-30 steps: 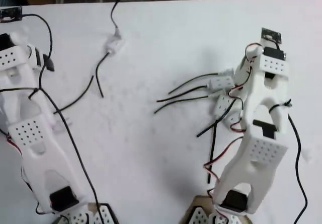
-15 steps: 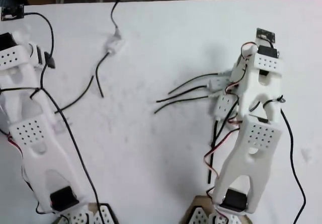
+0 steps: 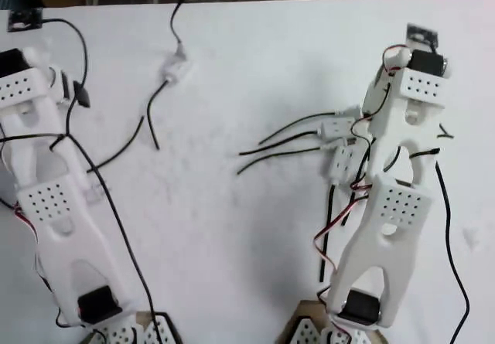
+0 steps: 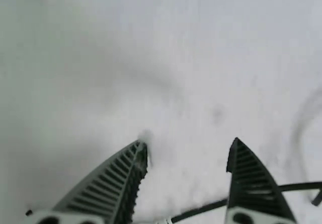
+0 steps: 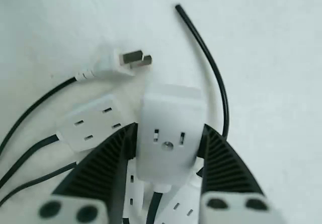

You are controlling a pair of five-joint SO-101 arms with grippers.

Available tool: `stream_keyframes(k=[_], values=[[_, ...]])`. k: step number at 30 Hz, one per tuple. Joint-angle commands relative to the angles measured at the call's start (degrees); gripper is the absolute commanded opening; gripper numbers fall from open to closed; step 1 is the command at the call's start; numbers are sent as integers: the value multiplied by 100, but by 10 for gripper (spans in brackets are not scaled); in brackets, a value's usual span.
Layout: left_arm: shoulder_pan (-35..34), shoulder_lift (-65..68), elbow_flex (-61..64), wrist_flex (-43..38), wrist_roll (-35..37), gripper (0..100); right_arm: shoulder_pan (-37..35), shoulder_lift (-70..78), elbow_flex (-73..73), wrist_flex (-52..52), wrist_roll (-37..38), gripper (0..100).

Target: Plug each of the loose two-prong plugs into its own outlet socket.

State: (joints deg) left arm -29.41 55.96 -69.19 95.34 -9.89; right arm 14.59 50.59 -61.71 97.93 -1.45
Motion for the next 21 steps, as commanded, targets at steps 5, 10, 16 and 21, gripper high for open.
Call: stream_keyframes(k=[5, 10, 16, 21], values=[[171, -593, -809, 730, 44, 253, -127, -1376, -360, 75, 26, 74], [-31, -743, -387, 738, 44, 253, -488, -2510, 281, 84, 255, 125], [-233, -2404, 1785, 730, 26, 253, -1543, -4110, 2382, 75, 255, 133], [-277, -4541, 4246, 695, 0, 253, -2703, -5297, 3947, 57, 255, 133]])
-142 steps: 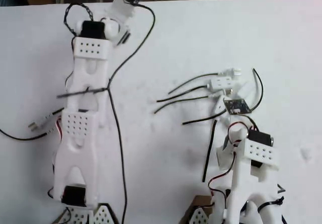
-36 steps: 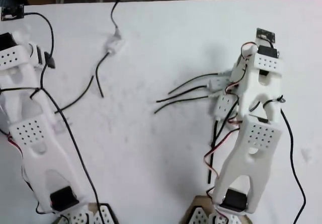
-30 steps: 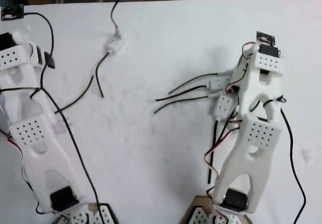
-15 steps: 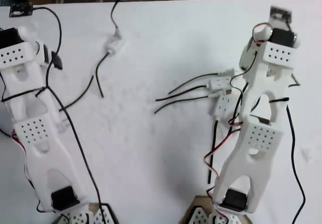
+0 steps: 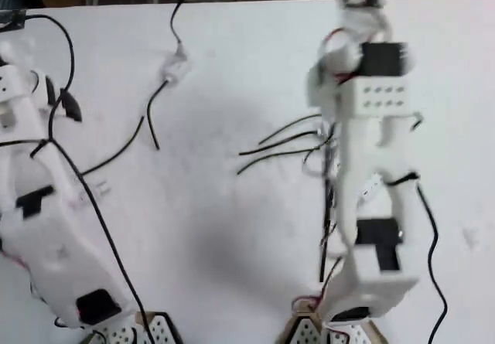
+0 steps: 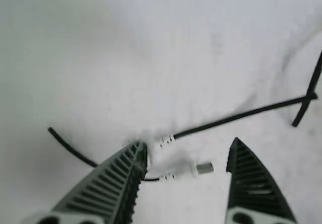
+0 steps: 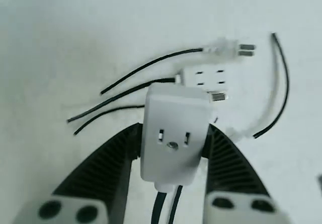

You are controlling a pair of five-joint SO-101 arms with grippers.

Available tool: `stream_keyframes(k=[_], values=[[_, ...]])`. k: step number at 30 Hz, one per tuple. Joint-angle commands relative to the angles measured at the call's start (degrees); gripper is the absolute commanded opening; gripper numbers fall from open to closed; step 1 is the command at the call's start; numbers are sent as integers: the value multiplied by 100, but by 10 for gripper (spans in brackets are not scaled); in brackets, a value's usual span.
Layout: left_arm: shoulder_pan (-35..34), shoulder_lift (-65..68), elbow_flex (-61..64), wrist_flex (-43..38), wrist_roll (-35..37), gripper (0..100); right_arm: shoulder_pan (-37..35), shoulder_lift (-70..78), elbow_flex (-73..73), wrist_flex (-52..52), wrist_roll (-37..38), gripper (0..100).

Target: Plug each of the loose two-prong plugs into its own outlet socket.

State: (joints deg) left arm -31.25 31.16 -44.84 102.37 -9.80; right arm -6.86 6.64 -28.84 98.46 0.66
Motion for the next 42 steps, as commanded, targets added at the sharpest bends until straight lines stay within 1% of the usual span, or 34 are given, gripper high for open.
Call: stream_keyframes(k=[1, 4, 7, 9, 12, 14, 16, 21, 23, 25, 27, 34, 38, 42], values=[[-92, -2475, 2295, -9, -18, 254, -787, -1112, 923, 4, 35, 133], [-92, -3591, 3631, -141, -18, 254, -1534, -1684, 1688, 4, 44, 133], [-92, -4558, 4941, -536, -18, 255, -2448, -2035, 2435, -4, 62, 133], [-92, -5095, 5837, -958, -18, 255, -3055, -2044, 2848, -84, 176, 135], [-75, -5815, 7200, -1714, -9, 255, -3793, -1851, 3499, -409, 633, 135], [-57, -6237, 8070, -2242, 18, 255, -4127, -1640, 3938, -804, 791, 135], [-57, -6589, 8844, -2857, 26, 255, -4295, -1367, 4299, -1323, 862, 135], [-57, -7178, 10400, -4422, 44, 255, -4312, -505, 4703, -2598, 844, 147], [-57, -7275, 10778, -4818, 123, 255, -4312, -84, 4686, -2835, 818, 188], [-57, -7284, 10989, -5116, 413, 255, -4312, 242, 4677, -2967, 818, 234], [-84, -7292, 11024, -5231, 571, 255, -4312, 444, 4624, -2976, 853, 258], [-84, -7284, 11051, -5275, 563, 255, -4145, 251, 4387, -2738, 862, 259], [-84, -7292, 11051, -5275, 563, 255, -3609, 101, 4387, -2782, 879, 260], [-84, -7310, 11051, -5275, 563, 255, -3020, -92, 4229, -2756, 1538, 259]])
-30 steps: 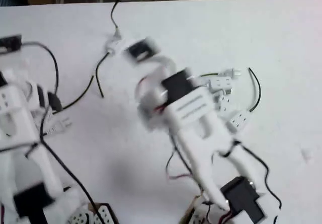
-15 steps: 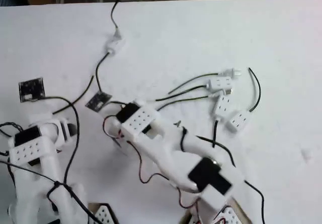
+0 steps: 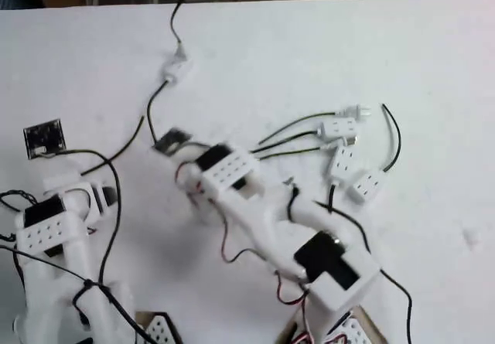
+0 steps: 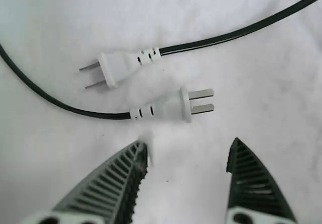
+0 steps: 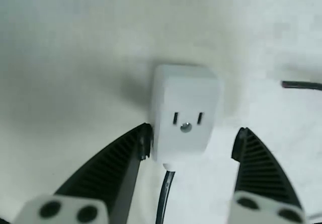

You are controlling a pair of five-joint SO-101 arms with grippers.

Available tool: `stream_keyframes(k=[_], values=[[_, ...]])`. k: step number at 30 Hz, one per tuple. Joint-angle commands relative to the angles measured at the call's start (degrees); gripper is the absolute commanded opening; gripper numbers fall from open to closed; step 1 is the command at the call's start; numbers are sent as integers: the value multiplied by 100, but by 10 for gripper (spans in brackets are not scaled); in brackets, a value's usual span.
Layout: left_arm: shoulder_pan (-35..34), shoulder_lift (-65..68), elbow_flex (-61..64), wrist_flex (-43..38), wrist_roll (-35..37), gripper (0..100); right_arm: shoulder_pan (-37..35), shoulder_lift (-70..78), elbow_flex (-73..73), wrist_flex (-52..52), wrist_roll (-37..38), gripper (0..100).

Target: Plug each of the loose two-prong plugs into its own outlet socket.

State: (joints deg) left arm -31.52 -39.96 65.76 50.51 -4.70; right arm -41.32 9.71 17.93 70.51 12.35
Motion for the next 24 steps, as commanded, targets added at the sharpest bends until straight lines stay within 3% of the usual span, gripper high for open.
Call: stream_keyframes(k=[1, 14, 17, 24], values=[[-57, -198, -9, -88, 53, 255, 567, -462, -475, 22, 457, 259], [-31, -207, -9, -97, 53, 254, 2281, -567, -1389, 13, 554, 259], [-31, -207, -9, -97, 53, 254, 2018, -576, -1371, 154, 510, 259], [-31, -207, -9, -97, 53, 254, 541, -558, -1354, 576, 492, 259]])
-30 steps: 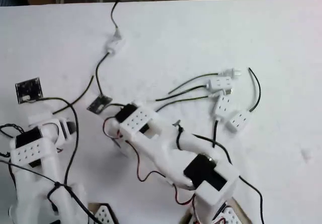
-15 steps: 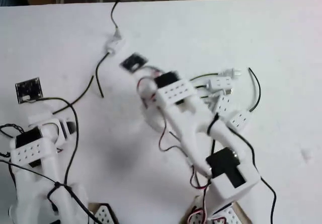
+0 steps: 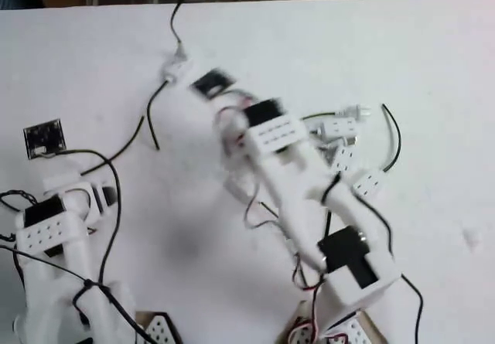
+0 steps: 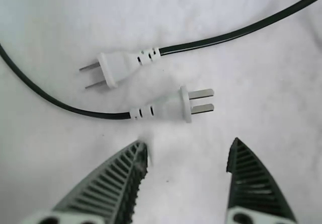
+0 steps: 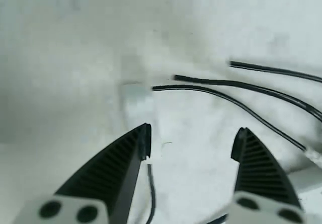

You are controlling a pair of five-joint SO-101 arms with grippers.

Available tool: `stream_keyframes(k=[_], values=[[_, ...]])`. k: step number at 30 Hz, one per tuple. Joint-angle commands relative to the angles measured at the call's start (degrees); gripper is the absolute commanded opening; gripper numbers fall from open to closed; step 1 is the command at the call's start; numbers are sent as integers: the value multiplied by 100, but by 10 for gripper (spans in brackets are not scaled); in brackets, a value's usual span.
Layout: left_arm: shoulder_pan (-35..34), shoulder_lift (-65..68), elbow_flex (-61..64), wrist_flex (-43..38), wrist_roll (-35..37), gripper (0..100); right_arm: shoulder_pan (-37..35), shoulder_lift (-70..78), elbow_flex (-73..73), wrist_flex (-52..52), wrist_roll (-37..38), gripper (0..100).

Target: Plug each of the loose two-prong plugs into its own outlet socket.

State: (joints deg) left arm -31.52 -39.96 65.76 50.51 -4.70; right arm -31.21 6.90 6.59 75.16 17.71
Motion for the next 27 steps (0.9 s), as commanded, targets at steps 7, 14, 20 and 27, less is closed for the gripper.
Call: stream_keyframes(k=[7, 14, 20, 27], values=[[-57, -207, -9, -70, 44, 255, -462, -277, 914, -1112, 9, 259], [-57, -207, 0, -62, 44, 255, 409, -286, 1477, -2044, 510, 260], [-57, -207, 0, -97, 44, 255, 752, -479, 1152, -1824, 554, 259], [-57, -207, 0, -97, 44, 255, 400, -857, 818, -813, 369, 259]])
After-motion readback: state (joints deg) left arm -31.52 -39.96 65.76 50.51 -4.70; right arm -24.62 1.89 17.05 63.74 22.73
